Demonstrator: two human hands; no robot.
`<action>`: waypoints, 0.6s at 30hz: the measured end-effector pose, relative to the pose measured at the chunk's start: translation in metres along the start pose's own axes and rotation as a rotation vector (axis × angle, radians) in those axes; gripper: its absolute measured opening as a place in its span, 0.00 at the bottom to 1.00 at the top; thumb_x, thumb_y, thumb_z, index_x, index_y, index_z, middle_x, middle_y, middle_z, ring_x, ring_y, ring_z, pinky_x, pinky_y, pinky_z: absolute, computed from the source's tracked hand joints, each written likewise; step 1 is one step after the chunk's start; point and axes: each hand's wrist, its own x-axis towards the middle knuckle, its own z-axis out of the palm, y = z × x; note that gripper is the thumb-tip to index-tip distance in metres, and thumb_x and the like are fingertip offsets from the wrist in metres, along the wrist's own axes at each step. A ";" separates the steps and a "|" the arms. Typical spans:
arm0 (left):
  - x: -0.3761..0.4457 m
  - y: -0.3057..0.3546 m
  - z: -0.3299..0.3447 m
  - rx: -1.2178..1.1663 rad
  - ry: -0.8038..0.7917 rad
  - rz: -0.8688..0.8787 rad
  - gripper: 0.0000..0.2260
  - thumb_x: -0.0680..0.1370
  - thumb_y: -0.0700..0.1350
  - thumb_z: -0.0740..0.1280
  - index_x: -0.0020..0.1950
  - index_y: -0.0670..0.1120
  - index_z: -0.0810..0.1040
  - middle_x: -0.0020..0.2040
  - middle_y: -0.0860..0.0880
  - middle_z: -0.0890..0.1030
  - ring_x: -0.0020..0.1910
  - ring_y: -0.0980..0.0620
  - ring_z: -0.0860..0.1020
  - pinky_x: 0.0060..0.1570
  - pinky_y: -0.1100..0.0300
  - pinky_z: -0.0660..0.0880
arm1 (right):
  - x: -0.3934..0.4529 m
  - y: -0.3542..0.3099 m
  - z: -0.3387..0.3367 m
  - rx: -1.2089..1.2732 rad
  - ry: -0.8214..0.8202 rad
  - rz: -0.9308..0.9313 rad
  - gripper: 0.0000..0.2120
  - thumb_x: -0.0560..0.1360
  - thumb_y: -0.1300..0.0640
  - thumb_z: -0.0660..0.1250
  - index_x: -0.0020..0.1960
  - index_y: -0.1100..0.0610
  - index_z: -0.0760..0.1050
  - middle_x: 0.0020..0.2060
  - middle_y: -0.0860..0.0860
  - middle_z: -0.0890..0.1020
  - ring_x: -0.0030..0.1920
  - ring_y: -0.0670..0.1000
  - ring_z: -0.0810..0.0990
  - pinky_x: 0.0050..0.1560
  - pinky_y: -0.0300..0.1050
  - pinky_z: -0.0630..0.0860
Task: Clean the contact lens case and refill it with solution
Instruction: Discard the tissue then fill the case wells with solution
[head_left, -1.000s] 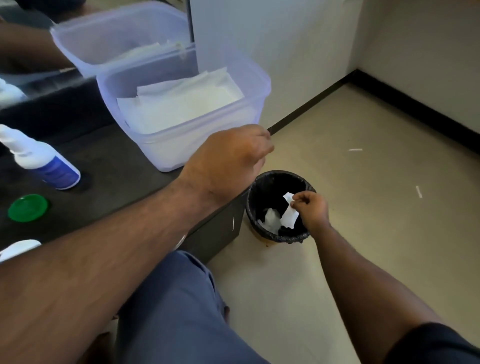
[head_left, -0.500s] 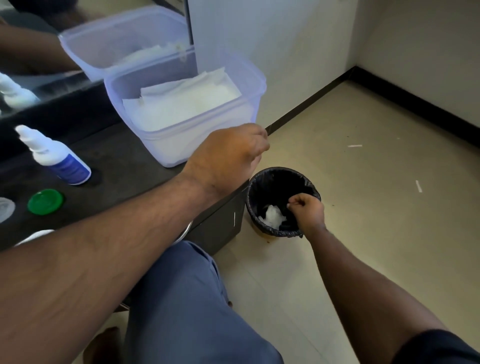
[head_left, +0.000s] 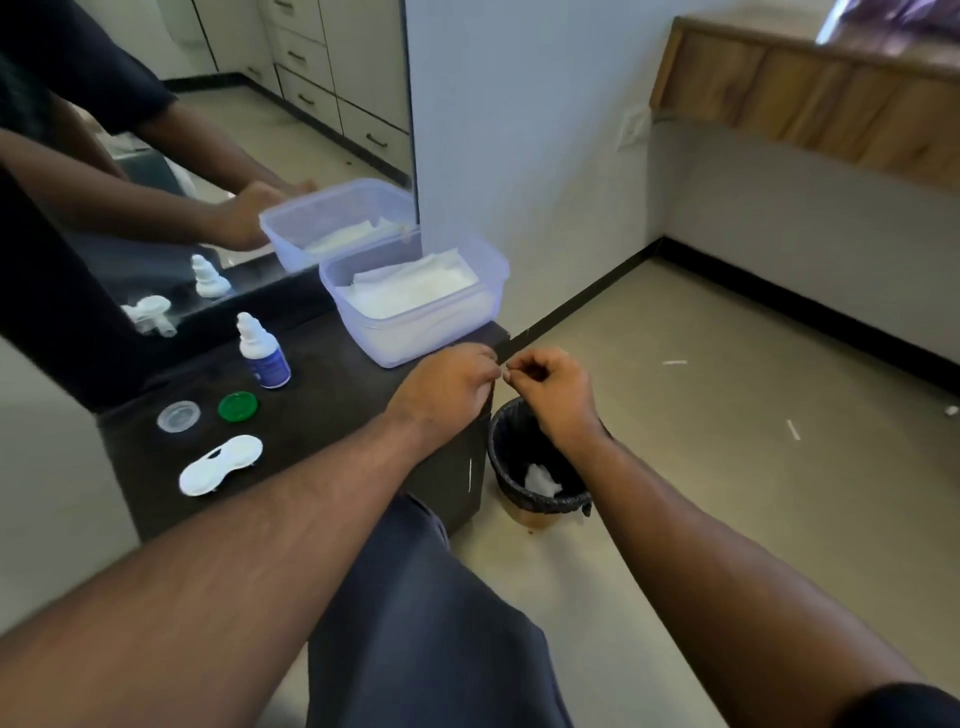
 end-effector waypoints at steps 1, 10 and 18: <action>-0.008 -0.001 -0.005 0.004 0.009 -0.009 0.09 0.75 0.35 0.64 0.50 0.38 0.83 0.51 0.42 0.83 0.50 0.44 0.80 0.51 0.48 0.77 | -0.003 -0.005 0.000 0.001 -0.004 -0.010 0.04 0.72 0.61 0.72 0.47 0.55 0.81 0.43 0.48 0.81 0.44 0.41 0.79 0.43 0.25 0.73; -0.090 -0.020 -0.070 0.072 0.255 -0.115 0.08 0.71 0.36 0.64 0.44 0.39 0.84 0.44 0.43 0.83 0.43 0.44 0.81 0.41 0.51 0.79 | -0.034 -0.075 0.040 0.061 -0.133 -0.156 0.04 0.70 0.63 0.72 0.44 0.57 0.81 0.41 0.48 0.83 0.43 0.43 0.81 0.48 0.33 0.76; -0.130 -0.060 -0.116 -0.038 0.619 -0.413 0.07 0.72 0.34 0.68 0.47 0.41 0.84 0.45 0.45 0.84 0.44 0.51 0.80 0.47 0.67 0.74 | -0.033 -0.134 0.124 0.237 -0.298 -0.116 0.11 0.71 0.63 0.73 0.53 0.57 0.80 0.42 0.47 0.83 0.41 0.38 0.79 0.46 0.28 0.74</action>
